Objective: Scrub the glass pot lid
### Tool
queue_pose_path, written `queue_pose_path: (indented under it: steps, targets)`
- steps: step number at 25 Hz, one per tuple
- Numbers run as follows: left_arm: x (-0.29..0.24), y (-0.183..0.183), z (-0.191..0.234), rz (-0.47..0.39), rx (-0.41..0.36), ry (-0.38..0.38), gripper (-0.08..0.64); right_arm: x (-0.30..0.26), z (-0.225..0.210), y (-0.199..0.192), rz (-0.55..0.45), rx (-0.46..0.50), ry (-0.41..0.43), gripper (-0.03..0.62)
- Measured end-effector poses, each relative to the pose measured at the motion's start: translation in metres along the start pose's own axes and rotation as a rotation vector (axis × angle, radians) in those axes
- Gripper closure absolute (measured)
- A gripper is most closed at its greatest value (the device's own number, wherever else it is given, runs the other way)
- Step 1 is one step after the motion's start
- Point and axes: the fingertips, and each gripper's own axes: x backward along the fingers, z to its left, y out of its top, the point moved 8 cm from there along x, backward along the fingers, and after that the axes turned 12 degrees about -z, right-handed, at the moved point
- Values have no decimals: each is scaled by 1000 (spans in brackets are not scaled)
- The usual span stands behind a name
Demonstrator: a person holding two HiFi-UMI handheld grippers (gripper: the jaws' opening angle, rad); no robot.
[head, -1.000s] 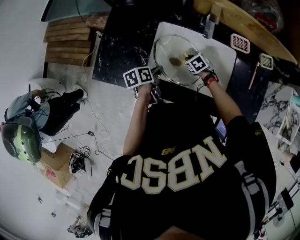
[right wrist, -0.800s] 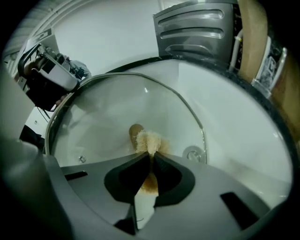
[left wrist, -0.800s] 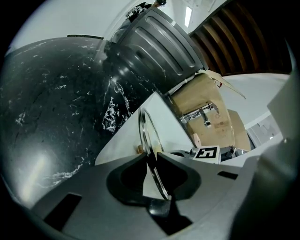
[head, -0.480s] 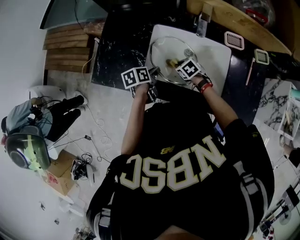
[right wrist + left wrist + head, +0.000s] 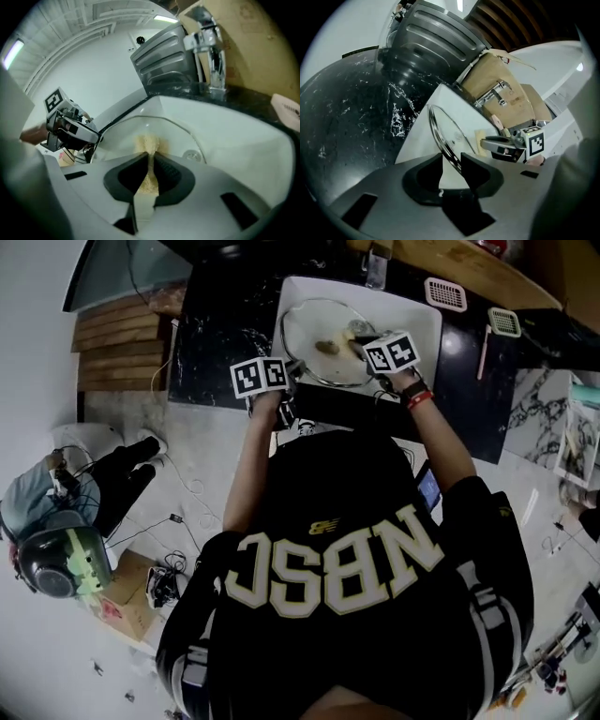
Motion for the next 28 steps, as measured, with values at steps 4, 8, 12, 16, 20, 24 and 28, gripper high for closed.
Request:
queue_pose_path:
  steps: [4,8,12,16,20,24,28]
  targets:
    - [10,7,-5,-3,-79,-29,425,44,-6,-10,-55,-19,-46,546]
    - [16,20,-14,-42,-109,-57,425,73,-10,-13,-94,-35,-76,545]
    - [14,29,-37,-87,-150,-117,425,104,-13,-19,-142,-55,-120,544]
    - [8,40,-66,-156,-216,-199,426,118,-17,-26,-199,-81,-144,543]
    - [7,55,-101,-276,-313,-260,428,132,-13,-16,-256,-51,-205,541]
    - [12,68,-136,-432,-441,-281,468,149,0,7,-381,13,-315,541]
    - [21,78,-168,-589,-535,-277,505,173,18,45,-565,92,-419,540]
